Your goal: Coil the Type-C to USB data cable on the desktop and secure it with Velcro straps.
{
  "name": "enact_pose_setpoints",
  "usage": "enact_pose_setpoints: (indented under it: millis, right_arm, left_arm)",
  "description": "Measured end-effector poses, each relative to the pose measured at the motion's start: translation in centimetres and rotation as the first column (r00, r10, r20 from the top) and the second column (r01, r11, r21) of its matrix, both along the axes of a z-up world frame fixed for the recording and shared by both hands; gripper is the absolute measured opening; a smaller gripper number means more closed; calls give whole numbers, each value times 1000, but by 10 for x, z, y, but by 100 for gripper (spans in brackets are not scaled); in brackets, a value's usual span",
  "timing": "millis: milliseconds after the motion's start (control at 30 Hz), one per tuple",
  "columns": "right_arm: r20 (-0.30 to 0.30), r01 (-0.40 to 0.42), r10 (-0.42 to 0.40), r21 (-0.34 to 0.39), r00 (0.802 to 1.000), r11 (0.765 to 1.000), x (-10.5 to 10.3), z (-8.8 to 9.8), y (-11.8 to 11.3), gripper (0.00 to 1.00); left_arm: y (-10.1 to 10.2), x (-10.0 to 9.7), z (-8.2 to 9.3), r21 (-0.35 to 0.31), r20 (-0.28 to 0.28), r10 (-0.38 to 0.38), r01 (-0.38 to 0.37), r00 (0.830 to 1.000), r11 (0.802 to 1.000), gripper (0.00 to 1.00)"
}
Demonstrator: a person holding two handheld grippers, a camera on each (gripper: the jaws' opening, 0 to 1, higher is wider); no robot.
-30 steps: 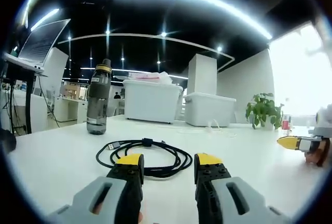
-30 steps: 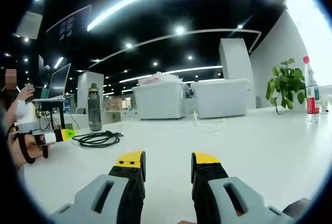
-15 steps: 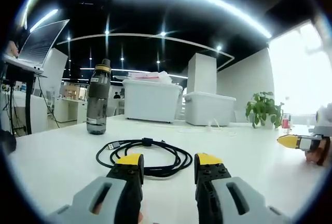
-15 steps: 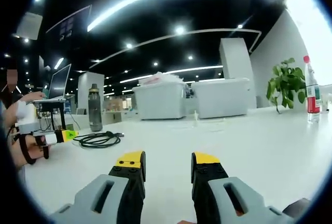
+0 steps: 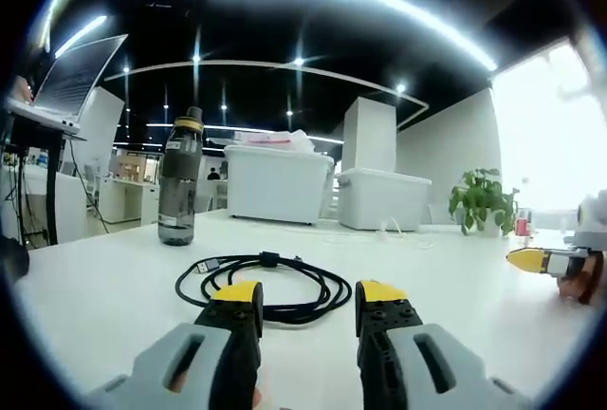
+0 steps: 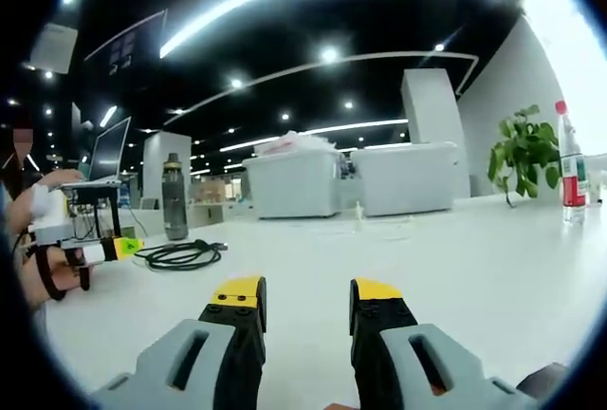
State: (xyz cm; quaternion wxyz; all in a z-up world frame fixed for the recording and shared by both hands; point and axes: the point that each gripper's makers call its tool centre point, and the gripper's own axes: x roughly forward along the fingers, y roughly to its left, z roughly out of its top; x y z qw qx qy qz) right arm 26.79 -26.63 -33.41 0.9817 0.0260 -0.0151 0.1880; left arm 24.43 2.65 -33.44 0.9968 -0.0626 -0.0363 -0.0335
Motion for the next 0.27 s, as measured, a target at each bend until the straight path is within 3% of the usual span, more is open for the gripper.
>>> enact_pose_setpoints:
  millis: [267]
  right_arm:
    - [0,-1,1,1,1000,1000,0,0,0,34]
  left_arm:
    - [-1,-4,-1,0,0,0,0,1000,1000,40]
